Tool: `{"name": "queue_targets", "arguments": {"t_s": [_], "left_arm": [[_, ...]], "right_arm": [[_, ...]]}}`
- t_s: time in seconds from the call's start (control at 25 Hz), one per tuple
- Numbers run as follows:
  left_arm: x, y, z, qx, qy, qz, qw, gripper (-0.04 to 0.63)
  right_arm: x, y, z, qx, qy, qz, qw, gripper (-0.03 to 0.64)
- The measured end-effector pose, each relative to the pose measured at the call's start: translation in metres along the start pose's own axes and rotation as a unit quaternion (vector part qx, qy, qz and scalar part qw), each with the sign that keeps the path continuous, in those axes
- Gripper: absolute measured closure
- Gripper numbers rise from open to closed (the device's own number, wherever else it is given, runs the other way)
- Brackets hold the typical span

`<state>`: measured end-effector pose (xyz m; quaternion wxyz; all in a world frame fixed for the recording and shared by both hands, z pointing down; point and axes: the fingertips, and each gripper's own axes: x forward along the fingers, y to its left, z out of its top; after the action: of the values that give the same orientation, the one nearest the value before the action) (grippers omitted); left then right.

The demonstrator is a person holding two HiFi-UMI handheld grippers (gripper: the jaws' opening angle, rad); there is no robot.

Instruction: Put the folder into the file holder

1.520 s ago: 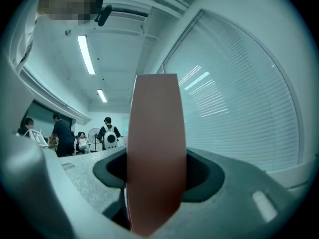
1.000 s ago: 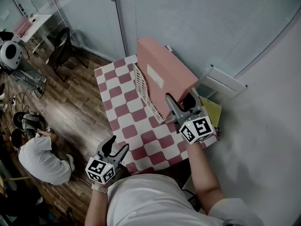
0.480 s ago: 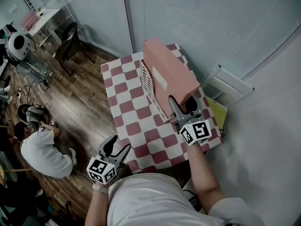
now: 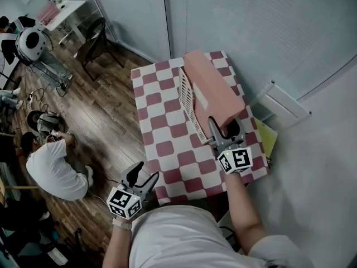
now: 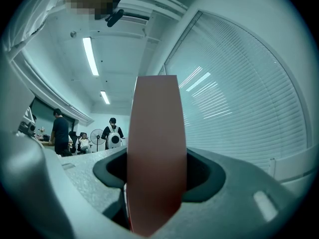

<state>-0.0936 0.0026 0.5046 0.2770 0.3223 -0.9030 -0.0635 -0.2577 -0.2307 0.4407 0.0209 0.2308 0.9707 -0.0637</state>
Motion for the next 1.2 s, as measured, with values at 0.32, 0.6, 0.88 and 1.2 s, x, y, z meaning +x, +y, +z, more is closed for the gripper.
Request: {"name": "queue_targets", "arguments": {"t_s": [0.32, 0.6, 0.88, 1.2], "left_arm": [[-0.005, -0.005, -0.011, -0.013, 0.000, 0.017, 0.9998, 0.334], [-0.014, -0.004, -0.019, -0.023, -0.004, 0.033, 0.9992, 0.334], [-0.021, -0.004, -0.026, -0.028, -0.005, 0.040, 0.9988, 0.334], [-0.021, -0.004, -0.026, -0.027, -0.008, 0.030, 0.9992, 0.334]], "right_arm": [[-0.002, -0.001, -0.029, -0.010, 0.017, 0.000, 1.000, 0.339], [-0.006, -0.001, -0.052, -0.022, 0.034, -0.001, 0.999, 0.334], [-0.006, 0.001, -0.055, -0.023, 0.028, -0.006, 0.999, 0.325], [-0.011, 0.000, -0.058, -0.017, 0.045, -0.017, 0.999, 0.307]]}}
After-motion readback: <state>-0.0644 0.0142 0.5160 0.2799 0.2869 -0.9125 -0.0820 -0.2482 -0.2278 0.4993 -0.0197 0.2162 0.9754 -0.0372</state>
